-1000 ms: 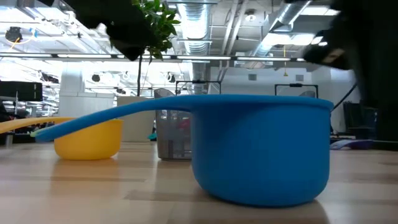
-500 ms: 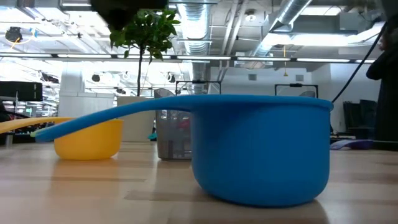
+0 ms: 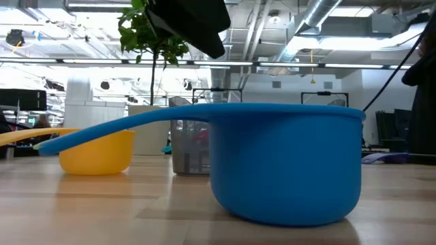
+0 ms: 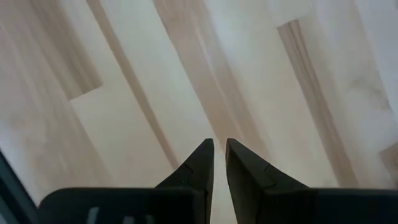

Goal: Nest measuring cups in basket
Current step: Stack the blue measuring cup on top of the red measuring cup into the black bin

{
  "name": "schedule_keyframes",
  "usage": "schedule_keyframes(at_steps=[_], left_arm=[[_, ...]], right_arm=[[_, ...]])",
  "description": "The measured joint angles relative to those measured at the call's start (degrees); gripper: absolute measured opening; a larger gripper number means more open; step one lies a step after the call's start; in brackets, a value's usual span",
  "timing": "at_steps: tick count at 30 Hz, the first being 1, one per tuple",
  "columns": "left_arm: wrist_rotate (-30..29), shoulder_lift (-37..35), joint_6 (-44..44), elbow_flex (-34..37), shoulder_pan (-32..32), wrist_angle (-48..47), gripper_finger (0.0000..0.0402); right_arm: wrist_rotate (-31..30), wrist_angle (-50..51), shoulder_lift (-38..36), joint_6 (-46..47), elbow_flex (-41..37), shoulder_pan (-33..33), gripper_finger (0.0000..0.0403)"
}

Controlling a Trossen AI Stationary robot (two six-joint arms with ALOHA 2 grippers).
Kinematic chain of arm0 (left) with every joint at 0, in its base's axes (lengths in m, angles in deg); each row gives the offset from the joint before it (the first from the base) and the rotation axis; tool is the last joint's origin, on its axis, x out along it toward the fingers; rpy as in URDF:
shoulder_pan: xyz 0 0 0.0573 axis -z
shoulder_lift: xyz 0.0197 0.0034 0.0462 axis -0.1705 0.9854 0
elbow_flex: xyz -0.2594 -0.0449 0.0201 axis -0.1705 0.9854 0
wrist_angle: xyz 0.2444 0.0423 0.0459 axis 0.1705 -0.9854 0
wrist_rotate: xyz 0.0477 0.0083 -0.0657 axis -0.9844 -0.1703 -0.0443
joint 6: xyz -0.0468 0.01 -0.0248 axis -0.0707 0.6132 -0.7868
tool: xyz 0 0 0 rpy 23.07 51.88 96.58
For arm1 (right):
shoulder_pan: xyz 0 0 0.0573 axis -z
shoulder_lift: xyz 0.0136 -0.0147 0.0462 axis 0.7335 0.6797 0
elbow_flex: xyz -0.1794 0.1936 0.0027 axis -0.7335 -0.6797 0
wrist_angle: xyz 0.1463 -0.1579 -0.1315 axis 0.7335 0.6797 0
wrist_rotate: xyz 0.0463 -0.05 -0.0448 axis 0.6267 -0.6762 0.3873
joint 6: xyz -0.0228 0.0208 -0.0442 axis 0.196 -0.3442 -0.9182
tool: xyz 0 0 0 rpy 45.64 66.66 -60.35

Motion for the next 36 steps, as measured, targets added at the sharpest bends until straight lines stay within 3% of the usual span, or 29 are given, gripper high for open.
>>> schedule_keyframes(at_steps=[9, 21, 36], left_arm=[[1.1, 2.5, -6.0, 1.7, -1.0, 3.2, 0.02], [1.5, 9.0, -8.7, 1.8, -0.9, 7.1, 0.02], [2.5, 9.1, -8.4, 1.6, -1.0, 7.1, 0.019]], right_arm=[[0.0, 0.2, 0.0, 6.6, 0.0, -3.0, 0.0065], [-0.3, 0.1, 0.0, 5.9, 0.0, -2.8, 0.0065], [-0.8, -0.5, 0.0, 5.8, 0.0, -2.8, 0.0065]])
